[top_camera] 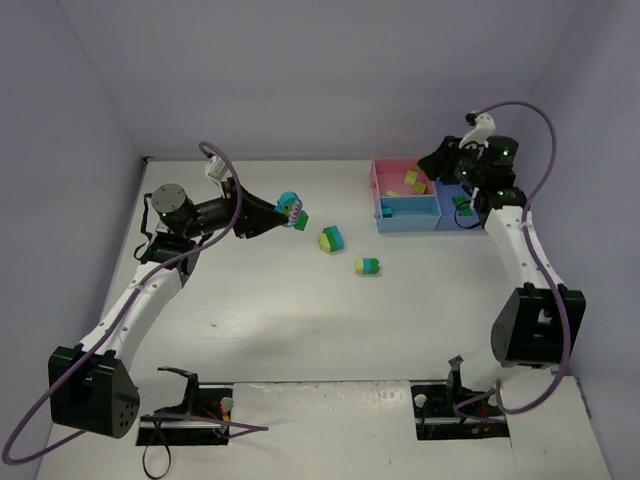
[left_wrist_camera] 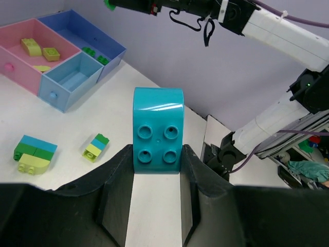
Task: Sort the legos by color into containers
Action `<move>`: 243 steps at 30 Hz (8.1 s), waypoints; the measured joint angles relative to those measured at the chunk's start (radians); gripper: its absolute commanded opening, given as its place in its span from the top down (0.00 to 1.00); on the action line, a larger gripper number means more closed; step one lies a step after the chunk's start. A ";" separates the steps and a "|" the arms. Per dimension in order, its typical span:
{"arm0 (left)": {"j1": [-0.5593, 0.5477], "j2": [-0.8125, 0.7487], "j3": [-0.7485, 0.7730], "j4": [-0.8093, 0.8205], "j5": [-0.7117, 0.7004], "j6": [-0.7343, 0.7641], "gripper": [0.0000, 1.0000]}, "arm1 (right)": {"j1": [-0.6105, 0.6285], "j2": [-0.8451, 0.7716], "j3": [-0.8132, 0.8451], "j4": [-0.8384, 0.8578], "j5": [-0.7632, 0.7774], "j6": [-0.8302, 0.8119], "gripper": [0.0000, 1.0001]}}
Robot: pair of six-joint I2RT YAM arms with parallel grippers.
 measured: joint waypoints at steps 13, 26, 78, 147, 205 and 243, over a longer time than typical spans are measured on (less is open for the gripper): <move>0.000 -0.025 -0.056 0.027 -0.080 -0.050 1.00 | -0.132 0.480 0.268 -0.085 0.481 0.010 0.40; 0.000 0.044 -0.042 0.089 -0.079 -0.087 1.00 | -0.114 0.215 0.165 -0.104 0.064 0.041 0.31; -0.083 0.031 0.059 0.027 -0.069 -0.021 1.00 | 0.227 0.020 -0.051 0.029 -0.653 0.017 0.96; -0.124 0.025 0.125 -0.269 0.037 0.162 1.00 | 0.519 0.046 0.198 -0.173 -0.659 -0.099 1.00; -0.157 0.031 0.026 -0.679 -0.696 0.293 0.22 | 0.332 0.145 0.018 -0.127 0.385 0.004 0.25; -0.137 0.003 -0.048 -0.718 -0.794 0.132 0.22 | 0.622 0.550 0.097 -0.156 0.580 -0.008 0.21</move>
